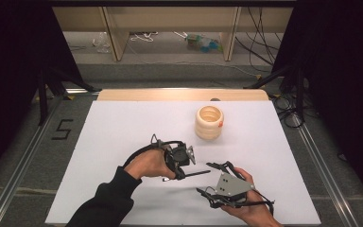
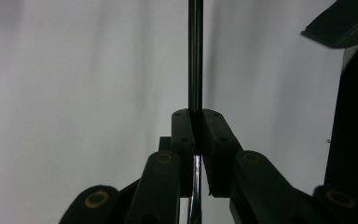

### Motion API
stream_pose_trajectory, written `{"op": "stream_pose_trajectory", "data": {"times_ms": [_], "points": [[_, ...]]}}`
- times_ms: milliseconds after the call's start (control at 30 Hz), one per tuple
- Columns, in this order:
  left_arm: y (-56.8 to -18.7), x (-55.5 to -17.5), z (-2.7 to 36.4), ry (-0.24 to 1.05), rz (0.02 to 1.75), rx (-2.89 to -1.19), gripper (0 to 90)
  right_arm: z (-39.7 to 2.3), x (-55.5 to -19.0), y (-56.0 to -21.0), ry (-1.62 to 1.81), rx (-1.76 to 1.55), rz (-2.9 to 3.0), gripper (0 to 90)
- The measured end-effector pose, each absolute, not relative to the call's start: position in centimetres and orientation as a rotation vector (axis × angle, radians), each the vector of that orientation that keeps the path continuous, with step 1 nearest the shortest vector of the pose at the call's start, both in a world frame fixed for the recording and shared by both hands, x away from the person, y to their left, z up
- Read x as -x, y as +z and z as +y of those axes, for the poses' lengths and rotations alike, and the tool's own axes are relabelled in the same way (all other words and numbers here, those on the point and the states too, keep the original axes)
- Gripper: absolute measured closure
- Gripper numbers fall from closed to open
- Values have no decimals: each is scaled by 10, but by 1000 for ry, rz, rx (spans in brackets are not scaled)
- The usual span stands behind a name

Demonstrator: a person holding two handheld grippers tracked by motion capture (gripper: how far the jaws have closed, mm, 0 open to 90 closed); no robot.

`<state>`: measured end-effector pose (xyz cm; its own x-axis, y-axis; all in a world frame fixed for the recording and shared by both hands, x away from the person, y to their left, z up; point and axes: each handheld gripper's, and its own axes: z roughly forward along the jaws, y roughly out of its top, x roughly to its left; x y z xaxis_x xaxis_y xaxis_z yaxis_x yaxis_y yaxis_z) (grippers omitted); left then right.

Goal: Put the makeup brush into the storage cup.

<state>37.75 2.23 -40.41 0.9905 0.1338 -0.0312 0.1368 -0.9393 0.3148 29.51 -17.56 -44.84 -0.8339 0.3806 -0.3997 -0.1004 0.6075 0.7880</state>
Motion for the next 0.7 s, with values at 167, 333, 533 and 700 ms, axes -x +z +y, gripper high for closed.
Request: {"op": "stream_pose_trajectory", "data": {"times_ms": [167, 333, 533, 700], "points": [[-402, -374, 20, -25, 168, -2815, 836, -170, -295, -449, 1107, -160, 2290, 269], [-401, -370, 17, -20, 152, -2824, 836, -166, -296, -449, 1061, -101, 2295, 325], [-400, -369, 17, -22, 145, -2824, 836, -159, -294, -450, 1002, -14, 2310, 418], [-401, -368, 16, -28, 135, -2828, 836, -155, -295, -451, 920, 81, 2299, 478]]}}
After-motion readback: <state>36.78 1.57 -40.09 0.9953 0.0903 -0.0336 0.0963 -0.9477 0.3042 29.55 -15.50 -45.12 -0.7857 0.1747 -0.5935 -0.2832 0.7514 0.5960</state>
